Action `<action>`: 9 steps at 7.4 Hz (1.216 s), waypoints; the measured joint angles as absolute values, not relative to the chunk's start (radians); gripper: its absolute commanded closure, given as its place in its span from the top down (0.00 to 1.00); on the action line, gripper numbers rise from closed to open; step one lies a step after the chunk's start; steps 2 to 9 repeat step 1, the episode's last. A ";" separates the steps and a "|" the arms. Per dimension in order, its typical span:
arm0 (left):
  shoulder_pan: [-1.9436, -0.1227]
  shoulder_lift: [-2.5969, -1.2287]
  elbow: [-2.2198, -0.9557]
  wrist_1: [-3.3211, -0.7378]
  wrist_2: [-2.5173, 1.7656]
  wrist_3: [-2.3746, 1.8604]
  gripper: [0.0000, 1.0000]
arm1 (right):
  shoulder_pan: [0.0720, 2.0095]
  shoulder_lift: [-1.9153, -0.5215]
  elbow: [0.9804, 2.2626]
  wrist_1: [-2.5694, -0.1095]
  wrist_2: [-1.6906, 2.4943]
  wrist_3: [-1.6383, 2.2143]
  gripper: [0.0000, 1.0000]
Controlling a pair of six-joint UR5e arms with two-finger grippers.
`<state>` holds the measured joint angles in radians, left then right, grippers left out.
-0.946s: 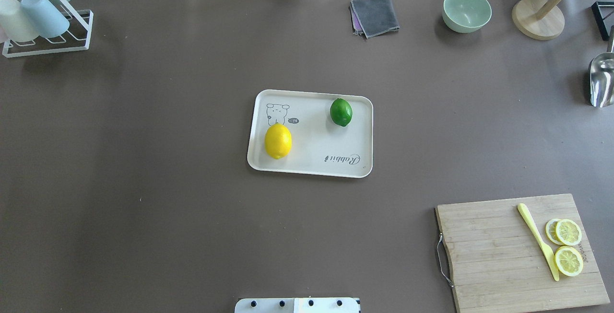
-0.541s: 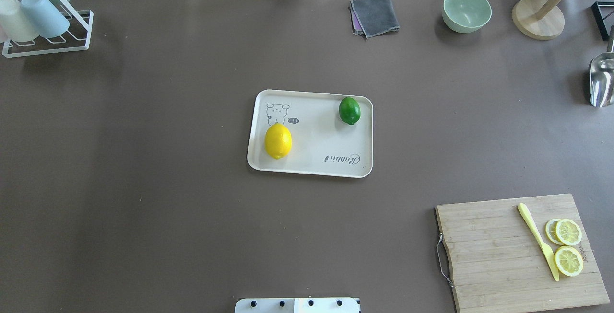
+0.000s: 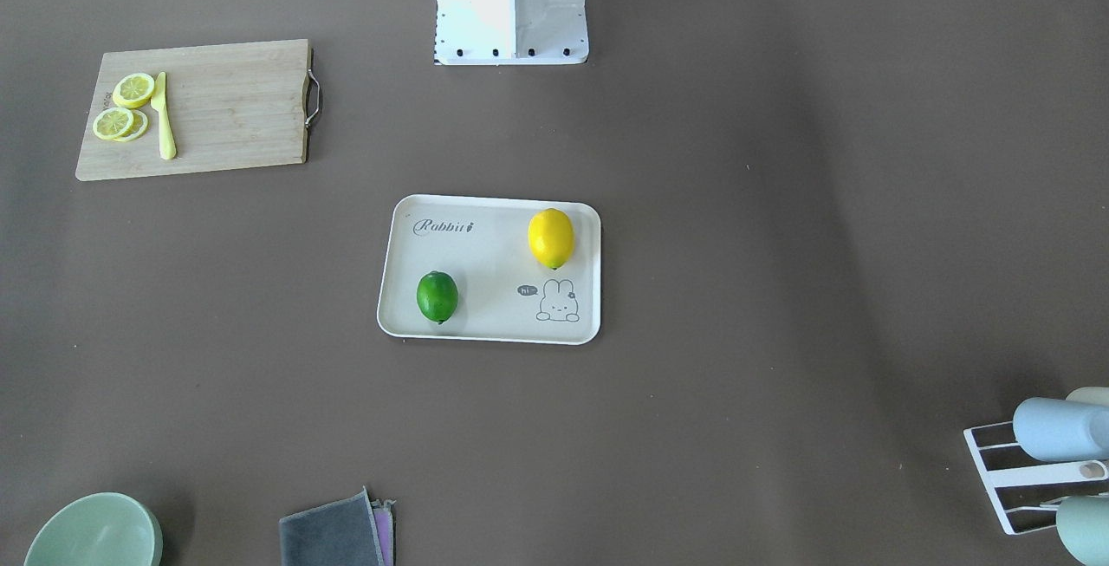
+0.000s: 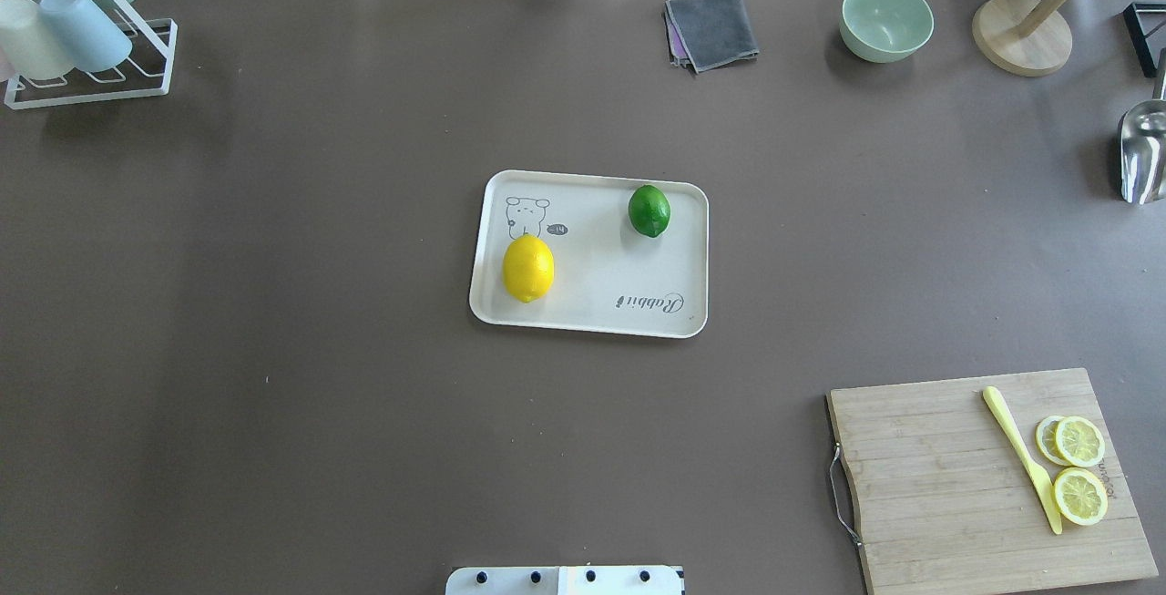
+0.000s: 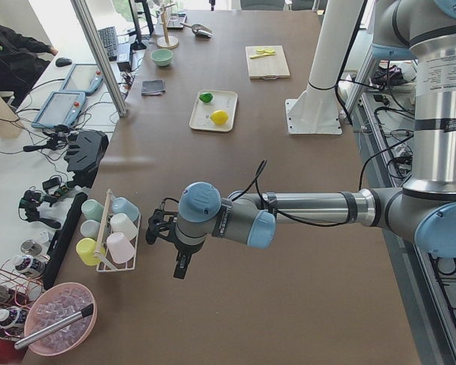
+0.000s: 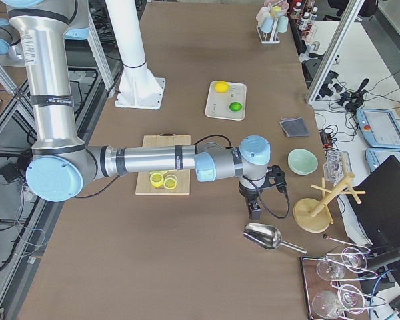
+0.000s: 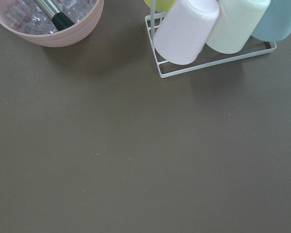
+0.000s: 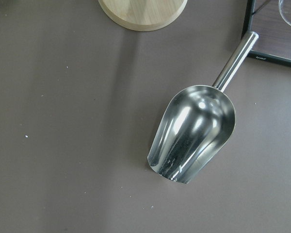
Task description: Place all lemons on tray
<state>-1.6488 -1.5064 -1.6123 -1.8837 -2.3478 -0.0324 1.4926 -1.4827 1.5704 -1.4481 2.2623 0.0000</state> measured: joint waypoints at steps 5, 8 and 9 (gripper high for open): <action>-1.649 -1.506 -1.612 -1.884 -2.347 -0.032 0.98 | 1.493 -1.483 1.570 -1.448 2.262 0.000 1.00; -1.649 -1.506 -1.612 -1.884 -2.347 -0.032 0.98 | 1.493 -1.483 1.570 -1.448 2.262 0.000 1.00; -1.649 -1.506 -1.612 -1.884 -2.347 -0.032 0.98 | 1.493 -1.483 1.570 -1.448 2.262 0.000 1.00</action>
